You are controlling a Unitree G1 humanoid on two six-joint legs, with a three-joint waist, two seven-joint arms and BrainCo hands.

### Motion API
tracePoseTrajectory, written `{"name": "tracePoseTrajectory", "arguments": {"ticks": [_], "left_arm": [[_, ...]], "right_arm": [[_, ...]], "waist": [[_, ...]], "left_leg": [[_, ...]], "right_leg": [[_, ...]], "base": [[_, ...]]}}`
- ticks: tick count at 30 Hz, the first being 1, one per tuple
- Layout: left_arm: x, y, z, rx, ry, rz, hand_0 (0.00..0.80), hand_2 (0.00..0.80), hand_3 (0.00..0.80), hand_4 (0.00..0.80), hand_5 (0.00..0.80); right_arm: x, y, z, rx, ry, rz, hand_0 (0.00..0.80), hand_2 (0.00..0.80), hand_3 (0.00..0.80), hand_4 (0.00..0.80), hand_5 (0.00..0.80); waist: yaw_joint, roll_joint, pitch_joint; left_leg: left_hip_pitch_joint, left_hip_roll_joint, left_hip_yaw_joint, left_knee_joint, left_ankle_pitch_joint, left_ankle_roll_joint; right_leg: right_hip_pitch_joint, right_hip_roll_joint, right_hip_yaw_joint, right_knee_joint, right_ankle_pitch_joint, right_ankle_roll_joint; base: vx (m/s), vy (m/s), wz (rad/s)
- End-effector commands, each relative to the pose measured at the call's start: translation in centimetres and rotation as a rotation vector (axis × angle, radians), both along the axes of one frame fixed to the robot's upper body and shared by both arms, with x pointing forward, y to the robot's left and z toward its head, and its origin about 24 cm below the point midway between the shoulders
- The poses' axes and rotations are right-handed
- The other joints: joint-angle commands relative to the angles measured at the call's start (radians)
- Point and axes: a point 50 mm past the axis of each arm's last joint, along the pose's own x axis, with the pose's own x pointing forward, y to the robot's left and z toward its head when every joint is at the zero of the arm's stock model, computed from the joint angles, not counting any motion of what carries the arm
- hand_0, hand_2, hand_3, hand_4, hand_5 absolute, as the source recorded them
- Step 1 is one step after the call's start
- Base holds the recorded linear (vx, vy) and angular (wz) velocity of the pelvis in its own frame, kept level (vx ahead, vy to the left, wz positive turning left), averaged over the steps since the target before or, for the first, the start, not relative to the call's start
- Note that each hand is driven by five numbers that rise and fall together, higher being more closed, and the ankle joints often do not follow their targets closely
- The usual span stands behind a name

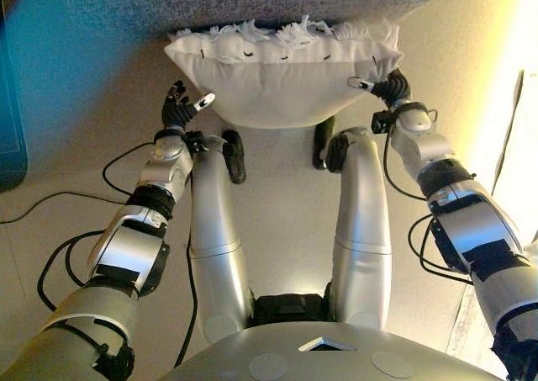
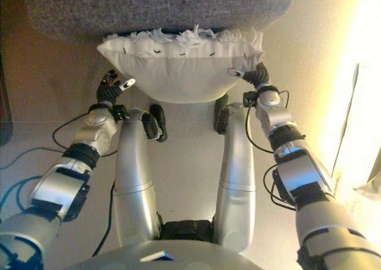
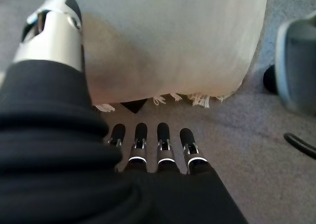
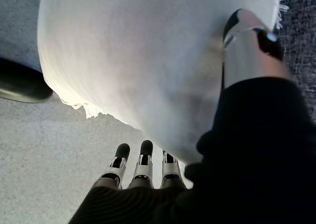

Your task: Pick up the cushion and take it to the sofa

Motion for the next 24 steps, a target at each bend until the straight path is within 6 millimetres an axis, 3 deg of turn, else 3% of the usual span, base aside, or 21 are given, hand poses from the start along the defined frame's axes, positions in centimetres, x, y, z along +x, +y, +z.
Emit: {"name": "tracePoseTrajectory", "arguments": {"ticks": [1, 9, 16, 17, 18, 19, 24], "left_arm": [[0.2, 0.5, 0.1, -0.032, 0.008, 0.053, 0.000, 0.000, 0.000, 0.000, 0.000], [1.0, -0.6, 1.2, -0.079, -0.028, -0.004, 0.000, 0.000, 0.000, 0.000, 0.000], [2.3, -5.0, 5.0, -0.062, -0.158, -0.255, 0.000, 0.000, 0.000, 0.000, 0.000], [2.4, -5.7, 5.7, -0.062, -0.179, -0.297, 0.524, 0.524, 0.524, 0.524, 0.524], [2.5, -6.0, 6.0, -0.062, -0.188, -0.316, 0.631, 0.631, 0.631, 0.631, 0.631], [2.5, -6.3, 6.4, -0.064, -0.202, -0.345, 0.800, 0.800, 0.800, 0.800, 0.800], [2.2, -7.2, 6.5, -0.067, -0.219, -0.407, 0.800, 0.800, 0.800, 0.800, 0.800]], "right_arm": [[0.3, -1.1, 1.5, 0.020, -0.043, -0.032, 0.000, 0.000, 0.000, 0.000, 0.000], [1.0, 0.5, 3.2, -0.006, -0.074, 0.035, 0.000, 0.000, 0.000, 0.000, 0.000], [1.2, 4.0, 5.2, -0.045, -0.132, 0.237, 0.000, 0.000, 0.000, 0.000, 0.000], [1.1, 5.0, 5.5, -0.051, -0.134, 0.296, 0.471, 0.471, 0.471, 0.471, 0.471], [1.0, 5.3, 5.5, -0.055, -0.133, 0.320, 0.558, 0.558, 0.558, 0.558, 0.558], [0.8, 5.8, 5.4, -0.061, -0.125, 0.352, 0.800, 0.800, 0.800, 0.800, 0.800], [0.4, 6.0, 3.6, -0.073, -0.062, 0.371, 0.800, 0.800, 0.800, 0.800, 0.800]], "waist": [[0.009, 0.021, -0.007], [0.009, 0.019, -0.007], [0.008, 0.025, -0.007], [0.006, 0.024, -0.007], [0.006, 0.023, -0.007], [0.005, 0.023, -0.007], [0.006, 0.022, -0.007]], "left_leg": [[0.038, 0.010, 0.086, -0.010, 0.008, 0.042], [0.042, 0.013, 0.090, -0.016, 0.009, 0.041], [0.031, 0.014, 0.103, -0.031, 0.019, 0.041], [0.030, 0.015, 0.104, -0.031, 0.021, 0.040], [0.030, 0.016, 0.105, -0.029, 0.022, 0.040], [0.028, 0.018, 0.106, -0.023, 0.022, 0.041], [0.034, 0.025, 0.107, 0.002, 0.030, 0.045]], "right_leg": [[0.104, -0.019, -0.003, 0.030, -0.050, -0.001], [0.108, -0.026, -0.002, 0.018, -0.044, -0.004], [0.100, -0.029, 0.000, -0.002, -0.028, 0.001], [0.099, -0.029, 0.002, -0.001, -0.025, 0.002], [0.099, -0.029, 0.003, 0.000, -0.024, 0.003], [0.099, -0.030, 0.004, 0.004, -0.022, 0.002], [0.104, -0.035, 0.008, 0.025, -0.011, -0.002]], "base": [[0.000, 0.000, 0.00], [0.003, -0.001, -0.02], [-0.007, 0.005, 0.05], [0.009, 0.010, 0.14], [0.000, 0.000, 0.00], [0.036, 0.008, -0.09], [0.067, 0.004, 0.00]]}}
